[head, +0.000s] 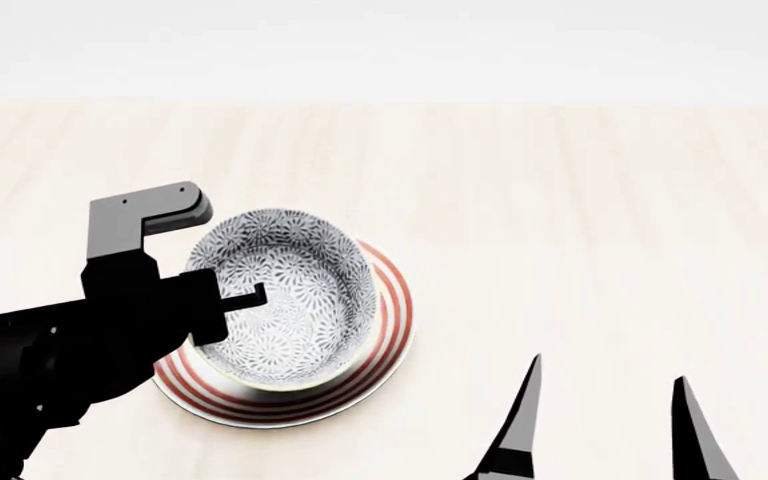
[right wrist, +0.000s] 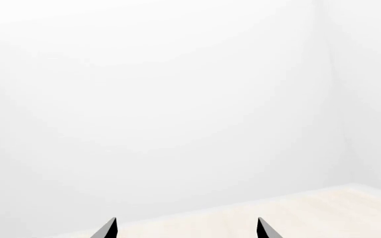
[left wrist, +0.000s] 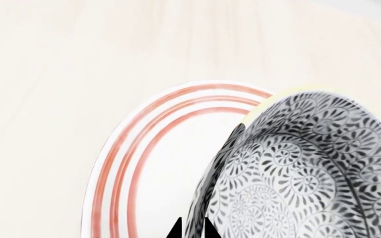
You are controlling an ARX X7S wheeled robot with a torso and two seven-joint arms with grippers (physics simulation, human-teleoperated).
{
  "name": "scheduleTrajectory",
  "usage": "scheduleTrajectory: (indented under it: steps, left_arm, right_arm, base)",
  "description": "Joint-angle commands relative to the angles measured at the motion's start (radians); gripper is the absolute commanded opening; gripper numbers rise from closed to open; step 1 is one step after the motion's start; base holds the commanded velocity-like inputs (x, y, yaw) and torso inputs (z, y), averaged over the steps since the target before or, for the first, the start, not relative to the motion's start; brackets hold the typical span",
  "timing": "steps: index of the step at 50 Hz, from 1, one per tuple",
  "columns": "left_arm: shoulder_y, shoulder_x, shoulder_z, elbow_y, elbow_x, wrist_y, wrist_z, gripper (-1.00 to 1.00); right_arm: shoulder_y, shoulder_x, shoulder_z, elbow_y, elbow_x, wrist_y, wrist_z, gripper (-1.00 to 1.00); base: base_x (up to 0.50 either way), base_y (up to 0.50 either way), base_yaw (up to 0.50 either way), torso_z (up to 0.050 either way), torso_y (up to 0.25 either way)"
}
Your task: Put the bowl on the plate.
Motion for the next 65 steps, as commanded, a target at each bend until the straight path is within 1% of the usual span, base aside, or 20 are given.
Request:
scheduleTrajectory:
  steps: [1,13,18,19,21,25,29,31,35,38,43,47,49,51,56,59,62,63,64,65]
  left_arm:
    - [-0.006,0.021,-0.084,0.0,0.054,-0.01,0.023,-1.0]
    - [-0.016,0.021,-0.151,0.0,0.111,-0.044,0.034,-1.0]
    - [-0.022,0.021,-0.14,0.0,0.109,-0.048,0.033,-1.0]
    - [-0.022,0.021,-0.141,0.0,0.111,-0.047,0.031,1.0]
    - [-0.027,0.021,-0.121,0.0,0.106,-0.036,0.039,1.0]
    - [-0.044,0.021,-0.029,0.0,0.076,0.014,0.043,1.0]
    - [-0.067,0.021,0.086,0.0,0.013,0.065,0.053,1.0]
    - [-0.075,0.021,0.117,0.0,-0.016,0.077,0.056,1.0]
    - [-0.099,0.021,0.22,0.0,-0.086,0.13,0.073,1.0]
    - [-0.108,0.021,0.267,0.0,-0.127,0.151,0.077,1.0]
    - [-0.124,0.021,0.355,0.001,-0.148,0.212,0.077,1.0]
    - [-0.139,0.021,0.419,0.001,-0.13,0.297,0.077,1.0]
    - [-0.141,0.02,0.414,0.001,-0.099,0.324,0.081,1.0]
    - [-0.138,0.019,0.393,0.001,-0.032,0.351,0.073,1.0]
    - [-0.126,-0.02,0.295,0.001,0.081,0.388,0.082,1.0]
    - [-0.101,-0.053,0.295,0.002,0.143,0.43,0.08,1.0]
    - [-0.082,-0.087,0.28,0.008,0.15,0.441,0.084,1.0]
    - [-0.067,-0.112,0.271,0.037,0.139,0.434,0.074,1.0]
    - [-0.021,-0.17,0.265,0.152,0.125,0.388,0.029,1.0]
    - [0.01,-0.205,0.266,0.239,0.12,0.359,-0.004,1.0]
  right_arm:
    - [-0.006,-0.016,0.012,0.004,-0.021,-0.008,-0.024,1.0]
    - [-0.009,-0.012,0.003,0.003,-0.022,-0.007,-0.02,1.0]
    - [-0.009,-0.011,0.001,0.01,-0.02,-0.01,-0.021,1.0]
    - [-0.008,-0.011,0.001,0.01,-0.018,-0.01,-0.021,1.0]
    - [-0.008,-0.009,0.001,0.007,-0.018,-0.008,-0.019,1.0]
    - [-0.01,-0.008,-0.001,0.008,-0.016,-0.01,-0.019,1.0]
    - [-0.01,-0.008,-0.004,0.013,-0.016,-0.013,-0.02,1.0]
    - [-0.011,-0.007,-0.005,0.012,-0.015,-0.012,-0.02,1.0]
    - [-0.01,-0.006,-0.008,0.014,-0.014,-0.011,-0.02,1.0]
    - [-0.01,-0.005,-0.009,0.014,-0.013,-0.012,-0.019,1.0]
    - [-0.009,-0.004,-0.012,0.017,-0.012,-0.011,-0.018,1.0]
    - [-0.009,-0.003,-0.015,0.016,-0.011,-0.009,-0.017,1.0]
    - [-0.009,-0.003,-0.016,0.019,-0.011,-0.011,-0.017,1.0]
    - [-0.008,-0.003,-0.016,0.019,-0.01,-0.011,-0.017,1.0]
    - [-0.007,-0.002,-0.018,0.02,-0.009,-0.011,-0.015,1.0]
    - [-0.005,-0.002,-0.019,0.018,-0.01,-0.008,-0.012,1.0]
    - [-0.005,-0.002,-0.022,0.018,-0.011,-0.007,-0.01,1.0]
    - [-0.005,-0.002,-0.023,0.019,-0.013,-0.008,-0.01,1.0]
    - [-0.004,-0.003,-0.026,0.02,-0.014,-0.004,-0.009,1.0]
    - [-0.005,-0.003,-0.027,0.018,-0.015,-0.002,-0.008,1.0]
  base:
    - [0.0,0.0,0.0,0.0,0.0]
    - [0.0,0.0,0.0,0.0,0.0]
    - [0.0,0.0,0.0,0.0,0.002]
    - [0.0,0.0,0.0,0.0,0.0]
    - [0.0,0.0,0.0,0.0,0.0]
    - [0.0,0.0,0.0,0.0,0.0]
    - [0.0,0.0,0.0,0.0,0.0]
    - [0.0,0.0,0.0,0.0,0.0]
    - [0.0,0.0,0.0,0.0,0.0]
    - [0.0,0.0,0.0,0.0,0.0]
    - [0.0,0.0,0.0,0.0,0.0]
    - [0.0,0.0,0.0,0.0,0.0]
    - [0.0,0.0,0.0,0.0,0.0]
    - [0.0,0.0,0.0,0.0,0.0]
    - [0.0,0.0,0.0,0.0,0.0]
    - [0.0,0.0,0.0,0.0,0.0]
    - [0.0,0.0,0.0,0.0,0.0]
    - [0.0,0.0,0.0,0.0,0.0]
    - [0.0,0.0,0.0,0.0,0.0]
    - [0.0,0.0,0.0,0.0,0.0]
